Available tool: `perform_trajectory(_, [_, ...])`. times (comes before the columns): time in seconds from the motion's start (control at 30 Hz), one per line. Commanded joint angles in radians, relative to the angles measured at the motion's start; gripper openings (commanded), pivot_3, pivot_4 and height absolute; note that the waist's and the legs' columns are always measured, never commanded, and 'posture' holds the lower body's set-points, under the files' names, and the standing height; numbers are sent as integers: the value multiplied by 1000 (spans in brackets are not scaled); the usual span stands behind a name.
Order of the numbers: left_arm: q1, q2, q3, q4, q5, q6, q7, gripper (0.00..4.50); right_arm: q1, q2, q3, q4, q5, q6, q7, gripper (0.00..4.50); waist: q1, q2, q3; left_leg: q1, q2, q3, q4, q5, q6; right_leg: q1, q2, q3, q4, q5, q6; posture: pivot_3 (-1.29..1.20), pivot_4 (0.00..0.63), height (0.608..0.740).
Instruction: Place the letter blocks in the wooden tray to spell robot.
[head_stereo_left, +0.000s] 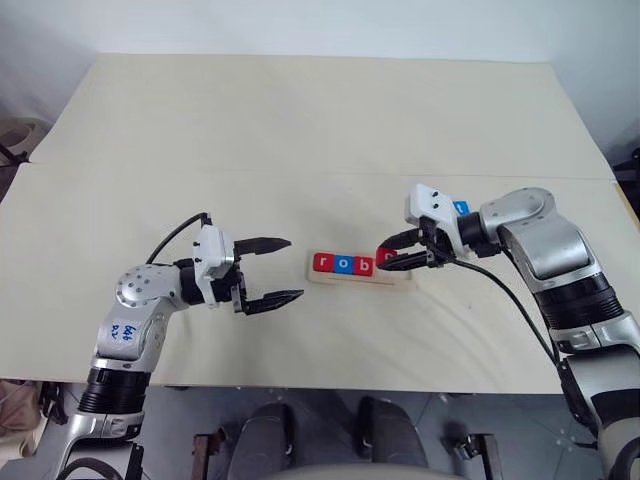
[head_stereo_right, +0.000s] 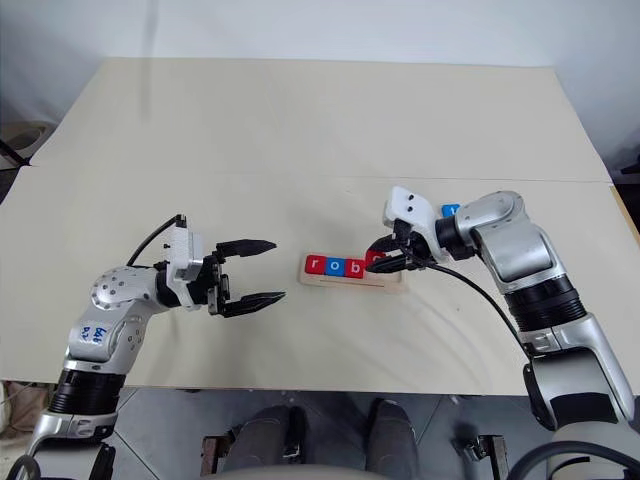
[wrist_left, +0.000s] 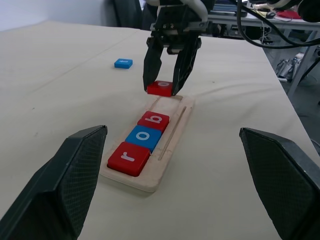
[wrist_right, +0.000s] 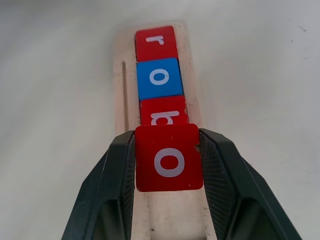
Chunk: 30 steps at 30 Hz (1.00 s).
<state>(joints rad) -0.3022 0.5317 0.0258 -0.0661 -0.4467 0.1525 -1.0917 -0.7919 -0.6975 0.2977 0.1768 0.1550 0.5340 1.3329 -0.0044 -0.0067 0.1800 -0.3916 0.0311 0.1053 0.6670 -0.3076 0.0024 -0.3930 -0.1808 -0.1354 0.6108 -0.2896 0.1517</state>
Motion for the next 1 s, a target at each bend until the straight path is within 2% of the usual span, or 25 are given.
perform_trajectory(0.03, [8, 0, 20, -39, -24, -1, 13, 4500, -12, 17, 2, 31, -18, -39, -16, 1449, 0, 0, 0, 0, 0, 0, 0, 0, 0, 0, 0, 0, 0, 0, 0, 0, 150, 740])
perform_trajectory(0.27, [25, 5, 25, -53, -29, -2, 24, 4500, 3, 16, 27, 42, -33, -46, 10, 1449, 0, 0, 0, 0, 0, 0, 0, 0, 0, 0, 0, 0, 0, 0, 0, 0, 150, 740])
perform_trajectory(0.57, [19, 2, 20, -46, -28, -6, 27, 4500, 9, 14, 3, 25, -19, -38, 8, 4466, 0, 0, 0, 0, 0, 0, 0, 0, 0, 0, 0, 0, 0, 0, 0, 0, 150, 740])
perform_trajectory(0.77, [16, 2, 20, -40, -29, -9, 23, 4500, 44, -44, -81, 18, 12, -68, 3, 4466, 4, 0, 0, 0, 0, 0, 0, 0, 0, 0, 0, 0, 0, 0, 0, 0, 150, 740])
perform_trajectory(0.9, [11, 5, 22, -28, -30, -11, 16, 4500, 124, -91, -161, -23, 42, -68, -19, 4466, 3, 0, 0, 0, 0, 0, 0, 0, 0, 0, 0, 0, -1, 0, 0, 0, 150, 740])
perform_trajectory(1.0, [2, 5, 21, -15, -31, -11, 9, 4500, 181, -102, -202, -85, 76, -36, -38, 3861, 1, 0, 0, 0, 0, 0, 0, 0, 0, 0, 0, 0, 0, 0, 0, 0, 150, 740])
